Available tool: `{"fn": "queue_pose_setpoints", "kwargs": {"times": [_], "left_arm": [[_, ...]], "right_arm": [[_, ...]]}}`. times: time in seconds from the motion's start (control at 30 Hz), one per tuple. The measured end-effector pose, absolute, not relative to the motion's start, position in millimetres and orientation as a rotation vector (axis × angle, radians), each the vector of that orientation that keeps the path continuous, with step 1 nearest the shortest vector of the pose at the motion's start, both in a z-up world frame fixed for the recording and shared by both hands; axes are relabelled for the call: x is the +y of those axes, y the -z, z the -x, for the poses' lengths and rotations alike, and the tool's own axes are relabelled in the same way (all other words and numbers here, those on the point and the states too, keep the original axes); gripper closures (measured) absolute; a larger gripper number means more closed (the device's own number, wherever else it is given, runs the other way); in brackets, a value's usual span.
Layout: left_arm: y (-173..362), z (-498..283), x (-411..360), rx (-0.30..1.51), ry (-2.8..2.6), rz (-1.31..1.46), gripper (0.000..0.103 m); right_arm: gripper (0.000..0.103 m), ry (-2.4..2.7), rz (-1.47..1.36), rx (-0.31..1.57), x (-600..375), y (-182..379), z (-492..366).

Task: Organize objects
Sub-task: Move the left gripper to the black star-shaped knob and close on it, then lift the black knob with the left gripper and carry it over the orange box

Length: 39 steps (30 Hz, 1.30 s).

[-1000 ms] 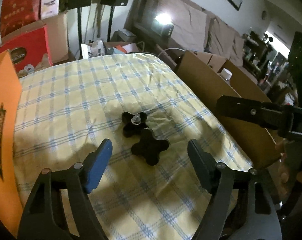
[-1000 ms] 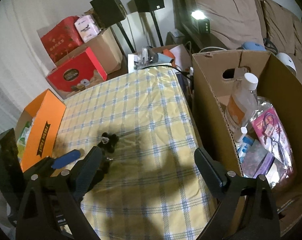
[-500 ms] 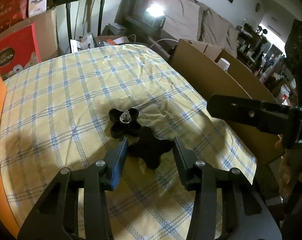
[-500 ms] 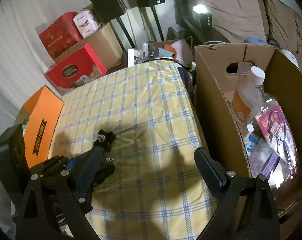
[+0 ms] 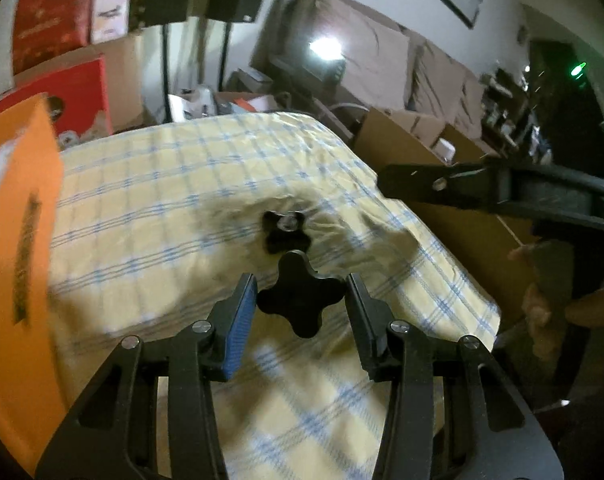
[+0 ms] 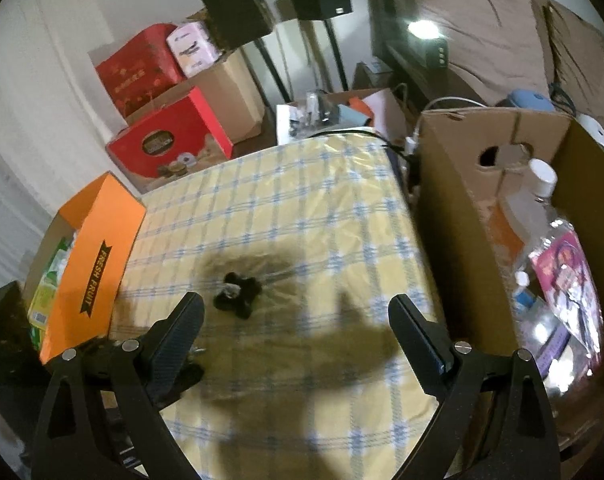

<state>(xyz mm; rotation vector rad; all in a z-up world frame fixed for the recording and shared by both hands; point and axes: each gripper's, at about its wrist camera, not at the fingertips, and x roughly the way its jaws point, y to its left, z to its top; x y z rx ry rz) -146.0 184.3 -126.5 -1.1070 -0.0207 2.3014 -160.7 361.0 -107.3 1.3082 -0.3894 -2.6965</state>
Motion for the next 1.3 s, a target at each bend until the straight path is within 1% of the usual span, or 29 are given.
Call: {"fn": "queue_pose_setpoints", "kwargs": {"times": [0.07, 0.17, 0.37, 0.47, 0.53, 0.63, 0.67, 0.73, 0.87, 0.93, 0.97, 1.0, 1.2, 1.3], "left_arm": [[118.0, 140.5, 170.3, -0.070, -2.324, 1.092, 0.061], [110.2, 132.2, 158.3, -0.086, -2.351, 1.079, 0.061], [111.4, 120.1, 141.6, -0.110, -2.381, 1.104, 0.061], [116.2, 119.8, 134.6, -0.147, -2.387, 1.124, 0.061], [118.5, 121.1, 132.0, -0.164, -2.387, 1.130, 0.061], [119.4, 121.9, 132.7, -0.165, -2.381, 1.134, 0.061], [119.7, 122.0, 133.1, -0.166, -2.377, 1.135, 0.061], [119.8, 122.2, 134.1, -0.171, -2.374, 1.136, 0.061], [121.0, 121.6, 134.8, -0.178, -2.368, 1.139, 0.061], [121.6, 121.6, 134.6, -0.179, -2.369, 1.139, 0.061], [121.8, 122.1, 134.6, -0.182, -2.369, 1.140, 0.061], [122.0, 122.4, 134.6, -0.185, -2.369, 1.141, 0.061], [119.9, 123.2, 132.7, -0.196, -2.381, 1.143, 0.061], [115.0, 123.6, 129.9, -0.207, -2.390, 1.140, 0.061]], "right_arm": [[0.007, 2.684, -1.309, -0.375, 351.5, 111.0, 165.2], [0.008, 2.691, -1.288, -0.325, 336.2, 114.9, 170.0], [0.013, 2.705, -1.257, -0.148, 305.7, 132.8, 179.2], [0.016, 2.683, -1.261, -0.109, 295.9, 144.2, 184.8], [0.022, 2.675, -1.258, -0.085, 290.6, 149.8, 188.7], [0.025, 2.665, -1.254, -0.030, 284.1, 156.0, 193.6], [0.030, 2.658, -1.253, -0.022, 282.4, 157.4, 194.3], [0.034, 2.643, -1.264, 0.002, 280.2, 161.2, 196.7], [0.037, 2.630, -1.260, 0.043, 280.0, 164.5, 197.7], [0.046, 2.618, -1.256, 0.057, 280.3, 164.2, 198.3], [0.055, 2.612, -1.253, 0.065, 280.4, 164.2, 198.3], [0.057, 2.607, -1.251, 0.072, 280.7, 163.7, 197.9], [0.058, 2.618, -1.244, 0.087, 281.9, 160.2, 195.2], [0.058, 2.637, -1.221, 0.064, 280.6, 152.8, 188.0]]}}
